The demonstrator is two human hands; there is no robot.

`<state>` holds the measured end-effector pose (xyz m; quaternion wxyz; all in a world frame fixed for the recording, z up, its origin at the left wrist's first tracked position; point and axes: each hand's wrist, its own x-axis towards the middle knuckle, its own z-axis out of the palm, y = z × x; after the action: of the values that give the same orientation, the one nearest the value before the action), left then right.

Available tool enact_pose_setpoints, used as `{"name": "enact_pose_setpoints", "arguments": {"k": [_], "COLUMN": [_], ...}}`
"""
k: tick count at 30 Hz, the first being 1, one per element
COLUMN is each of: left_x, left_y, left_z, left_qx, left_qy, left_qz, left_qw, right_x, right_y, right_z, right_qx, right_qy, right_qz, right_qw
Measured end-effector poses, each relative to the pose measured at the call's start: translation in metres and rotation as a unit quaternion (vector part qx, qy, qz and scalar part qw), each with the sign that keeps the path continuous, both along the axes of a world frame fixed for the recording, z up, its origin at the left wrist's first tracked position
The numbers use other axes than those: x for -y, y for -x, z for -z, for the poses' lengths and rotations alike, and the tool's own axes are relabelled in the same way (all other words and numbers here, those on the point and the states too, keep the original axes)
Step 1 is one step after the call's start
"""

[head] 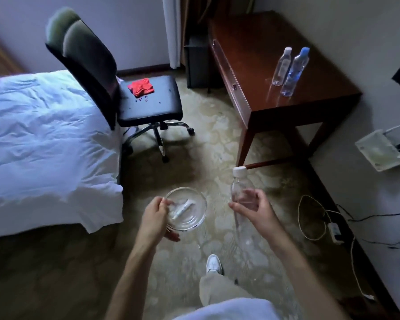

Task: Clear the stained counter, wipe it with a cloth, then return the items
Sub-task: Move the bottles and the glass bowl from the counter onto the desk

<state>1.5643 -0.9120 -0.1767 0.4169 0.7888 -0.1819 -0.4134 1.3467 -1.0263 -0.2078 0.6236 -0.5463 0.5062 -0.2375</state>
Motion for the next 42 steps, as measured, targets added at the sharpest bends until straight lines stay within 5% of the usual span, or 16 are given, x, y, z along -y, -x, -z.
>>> {"name": "enact_pose_setpoints", "arguments": {"k": [10, 18, 24, 32, 42], "left_x": [0.237, 0.478, 0.639, 0.801, 0.931], "left_y": [-0.175, -0.247, -0.244, -0.192, -0.133], "left_z": [0.005, 0.015, 0.000, 0.067, 0.120], "left_qx": [0.058, 0.016, 0.022, 0.050, 0.147], "left_qy": [0.018, 0.012, 0.026, -0.033, -0.049], "left_qz": [0.015, 0.203, 0.328, 0.494, 0.591], "left_qw": [0.998, 0.979, 0.944, 0.867, 0.792], "right_x": [0.249, 0.385, 0.481, 0.581, 0.658], "right_y": [-0.155, -0.217, -0.213, -0.195, -0.181], "right_z": [-0.023, -0.002, -0.017, 0.061, 0.089], "right_qx": [0.037, 0.019, 0.014, 0.002, -0.032], "right_qy": [0.036, -0.003, 0.041, 0.021, 0.024], "right_qz": [0.036, 0.241, 0.350, 0.452, 0.578], "right_qw": [0.998, 0.970, 0.936, 0.892, 0.815]}}
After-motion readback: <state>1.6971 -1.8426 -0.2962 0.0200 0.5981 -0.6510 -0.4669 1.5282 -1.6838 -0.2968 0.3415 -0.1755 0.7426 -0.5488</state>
